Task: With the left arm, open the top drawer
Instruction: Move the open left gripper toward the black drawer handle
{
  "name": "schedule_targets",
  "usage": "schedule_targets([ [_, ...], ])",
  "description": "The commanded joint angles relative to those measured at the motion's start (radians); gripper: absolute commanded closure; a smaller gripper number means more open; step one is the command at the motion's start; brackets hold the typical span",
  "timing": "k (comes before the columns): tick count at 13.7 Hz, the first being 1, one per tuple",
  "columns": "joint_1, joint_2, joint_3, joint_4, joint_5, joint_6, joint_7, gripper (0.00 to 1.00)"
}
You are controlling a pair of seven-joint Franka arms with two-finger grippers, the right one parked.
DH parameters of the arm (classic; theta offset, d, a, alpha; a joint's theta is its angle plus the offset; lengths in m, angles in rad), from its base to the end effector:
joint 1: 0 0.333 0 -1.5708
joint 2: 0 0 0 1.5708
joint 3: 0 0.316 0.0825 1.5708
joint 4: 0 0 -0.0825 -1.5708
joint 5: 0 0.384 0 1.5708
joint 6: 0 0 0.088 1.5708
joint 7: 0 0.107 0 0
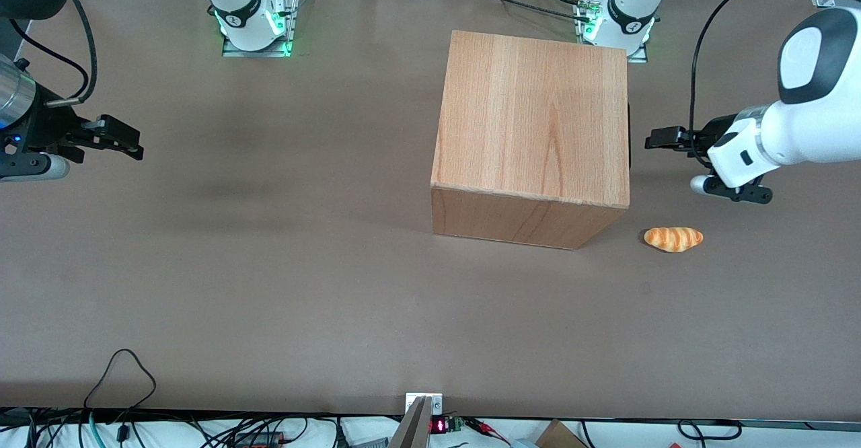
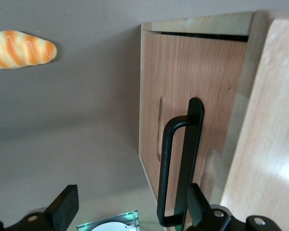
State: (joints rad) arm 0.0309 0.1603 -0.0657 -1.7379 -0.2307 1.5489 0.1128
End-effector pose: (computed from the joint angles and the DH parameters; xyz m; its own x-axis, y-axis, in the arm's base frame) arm 0.5678 -0.0429 0.4589 0.9377 -0.1498 -0.3136 -0.0655 -0.9624 0.2637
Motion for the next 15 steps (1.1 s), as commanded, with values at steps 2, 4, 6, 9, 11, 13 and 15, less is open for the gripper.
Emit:
schedule_targets([
  [2,0.026,-0.004,-0.002,-0.067,-0.035,0.065,0.090,0.00],
  [4,0.026,0.001,-0.002,-0.094,-0.036,0.094,0.097,0.00],
  [6,0.026,0.004,-0.002,-0.112,-0.059,0.109,0.111,0.00],
  [9,0.026,0.002,-0.002,-0.121,-0.061,0.111,0.116,0.00],
  [11,0.026,0.004,-0.002,-0.126,-0.061,0.111,0.117,0.00],
  [13,0.024,0.005,-0.002,-0.129,-0.065,0.111,0.117,0.00],
  [15,0.021,0.004,-0.003,-0.141,-0.070,0.111,0.119,0.00],
])
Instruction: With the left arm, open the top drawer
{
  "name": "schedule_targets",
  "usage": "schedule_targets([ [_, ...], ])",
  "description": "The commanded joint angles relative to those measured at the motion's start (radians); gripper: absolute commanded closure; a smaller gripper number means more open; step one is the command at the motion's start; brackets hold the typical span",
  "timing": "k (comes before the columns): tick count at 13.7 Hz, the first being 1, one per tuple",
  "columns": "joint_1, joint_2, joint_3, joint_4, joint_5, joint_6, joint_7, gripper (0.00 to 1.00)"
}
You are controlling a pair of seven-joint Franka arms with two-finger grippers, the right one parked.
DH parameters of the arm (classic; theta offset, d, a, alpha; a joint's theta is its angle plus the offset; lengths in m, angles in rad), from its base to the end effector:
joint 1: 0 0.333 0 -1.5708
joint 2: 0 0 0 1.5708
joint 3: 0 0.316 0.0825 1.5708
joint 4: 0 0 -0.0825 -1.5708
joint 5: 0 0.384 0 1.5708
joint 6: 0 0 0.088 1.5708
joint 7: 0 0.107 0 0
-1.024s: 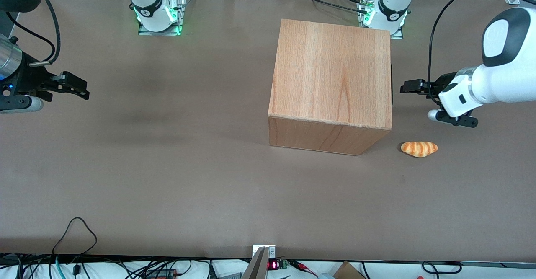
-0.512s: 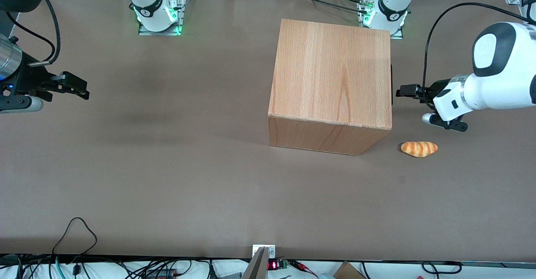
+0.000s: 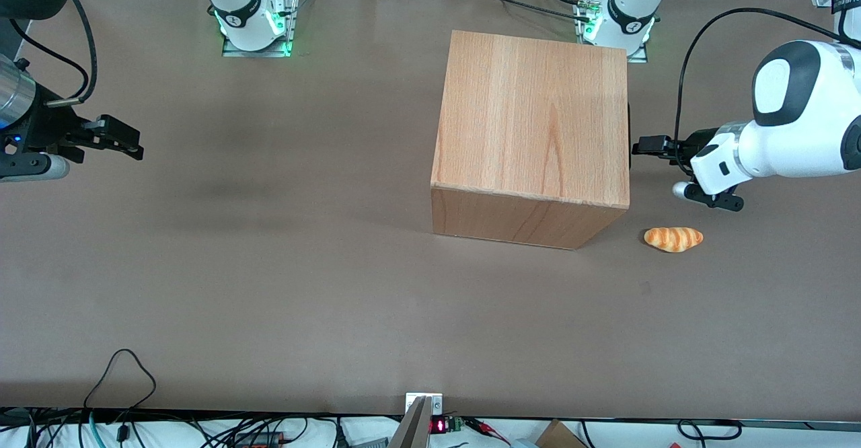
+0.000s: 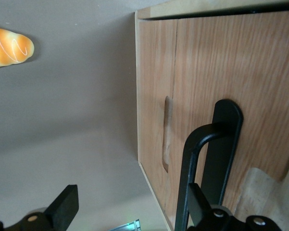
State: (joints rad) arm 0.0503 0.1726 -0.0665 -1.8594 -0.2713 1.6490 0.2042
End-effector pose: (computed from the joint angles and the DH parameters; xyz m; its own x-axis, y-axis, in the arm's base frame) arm 0.5589 -0.0344 0.4048 0.9285 -0.1926 -0.3174 -0.0855 -0.9428 0.3221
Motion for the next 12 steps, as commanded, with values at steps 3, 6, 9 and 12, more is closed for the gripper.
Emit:
schedule_targets([
  [3,-0.003,-0.007,-0.002,-0.021,-0.029,0.011,0.027,0.00],
  [6,-0.006,-0.007,-0.002,-0.029,-0.029,0.011,0.027,0.00],
  [9,-0.007,-0.004,-0.010,-0.035,-0.029,0.011,0.027,0.00],
  [12,-0.007,0.010,-0.018,-0.035,-0.029,0.012,0.027,0.00],
])
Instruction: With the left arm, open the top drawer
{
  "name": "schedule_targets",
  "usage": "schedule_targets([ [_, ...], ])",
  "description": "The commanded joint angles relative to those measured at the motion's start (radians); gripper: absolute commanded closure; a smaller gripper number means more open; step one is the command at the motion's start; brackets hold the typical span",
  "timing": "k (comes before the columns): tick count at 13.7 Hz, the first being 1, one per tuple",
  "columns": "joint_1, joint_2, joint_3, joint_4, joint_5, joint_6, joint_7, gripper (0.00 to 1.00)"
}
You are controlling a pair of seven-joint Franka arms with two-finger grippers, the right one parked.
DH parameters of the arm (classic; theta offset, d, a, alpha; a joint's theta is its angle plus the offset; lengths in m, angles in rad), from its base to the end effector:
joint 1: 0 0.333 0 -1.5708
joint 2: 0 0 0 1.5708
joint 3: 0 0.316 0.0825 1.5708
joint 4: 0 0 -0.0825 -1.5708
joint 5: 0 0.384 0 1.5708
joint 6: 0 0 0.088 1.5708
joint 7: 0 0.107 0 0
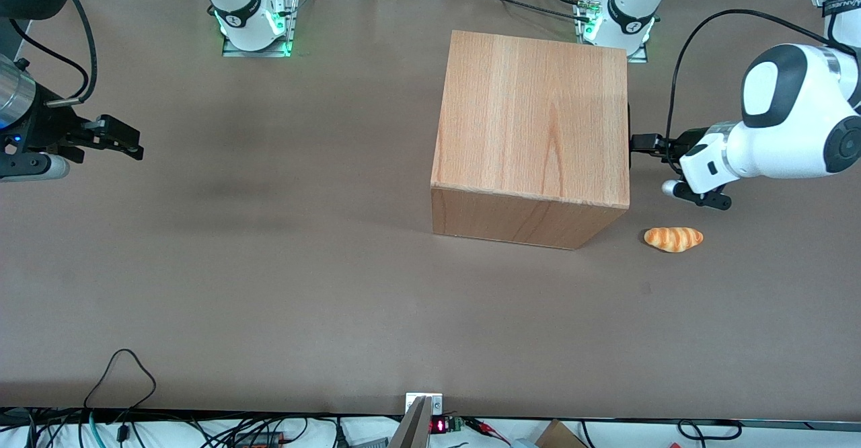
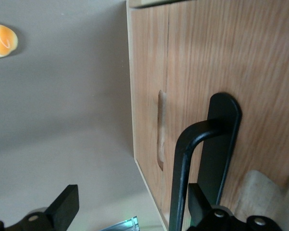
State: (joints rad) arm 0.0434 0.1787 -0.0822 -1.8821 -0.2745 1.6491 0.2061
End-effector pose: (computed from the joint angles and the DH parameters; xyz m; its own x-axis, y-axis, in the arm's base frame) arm 0.5532 -0.0470 0.3921 0.9146 -0.2157 -0.3421 -0.0978 -0.9388 0.3303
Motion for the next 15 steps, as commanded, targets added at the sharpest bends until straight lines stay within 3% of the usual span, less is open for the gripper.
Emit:
schedule_targets([
  [1,0.000,0.004,-0.002,-0.014,-0.026,0.011,0.026,0.00],
  [15,0.013,0.048,-0.005,-0.009,-0.011,0.043,0.061,0.00],
])
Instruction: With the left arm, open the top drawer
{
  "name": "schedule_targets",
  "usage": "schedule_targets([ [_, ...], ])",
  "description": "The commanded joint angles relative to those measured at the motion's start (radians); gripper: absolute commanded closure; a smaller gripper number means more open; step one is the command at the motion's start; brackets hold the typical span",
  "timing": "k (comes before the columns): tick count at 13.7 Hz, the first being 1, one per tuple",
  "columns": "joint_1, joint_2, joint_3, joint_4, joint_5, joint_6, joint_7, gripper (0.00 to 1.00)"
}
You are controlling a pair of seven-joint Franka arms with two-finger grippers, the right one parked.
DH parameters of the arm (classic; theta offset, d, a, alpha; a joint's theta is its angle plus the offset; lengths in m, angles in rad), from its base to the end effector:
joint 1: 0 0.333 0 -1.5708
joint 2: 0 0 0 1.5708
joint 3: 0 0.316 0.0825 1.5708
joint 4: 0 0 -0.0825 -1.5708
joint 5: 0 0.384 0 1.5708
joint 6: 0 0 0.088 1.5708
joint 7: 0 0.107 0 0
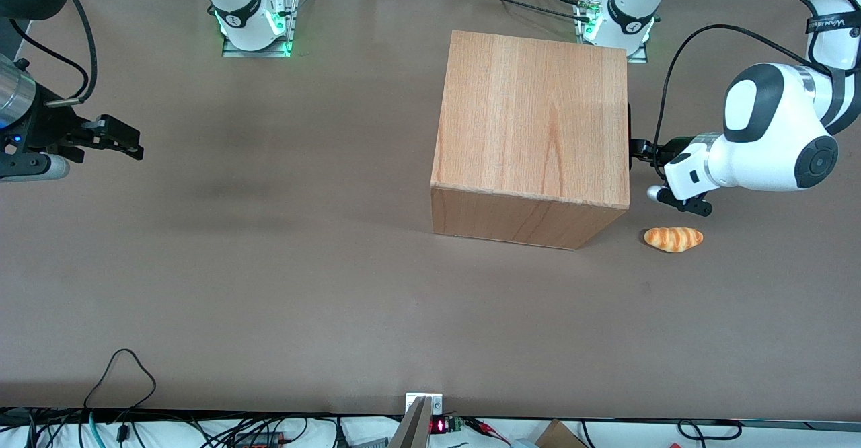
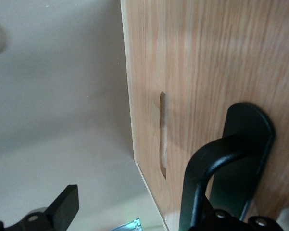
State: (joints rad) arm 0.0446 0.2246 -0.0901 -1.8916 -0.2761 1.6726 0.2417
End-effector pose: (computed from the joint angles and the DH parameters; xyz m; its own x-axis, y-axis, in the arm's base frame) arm 0.5557 -0.0500 0.3638 0.8992 -0.2497 -0.3592 -0.1190 -0.9297 0.3485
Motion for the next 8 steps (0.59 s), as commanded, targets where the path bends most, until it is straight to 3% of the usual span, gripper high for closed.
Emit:
schedule_targets([
  [1,0.014,-0.001,0.006,0.002,-0.006,0.018,0.025,0.00],
  [8,0.035,-0.013,0.016,0.006,0.046,0.013,0.022,0.00],
])
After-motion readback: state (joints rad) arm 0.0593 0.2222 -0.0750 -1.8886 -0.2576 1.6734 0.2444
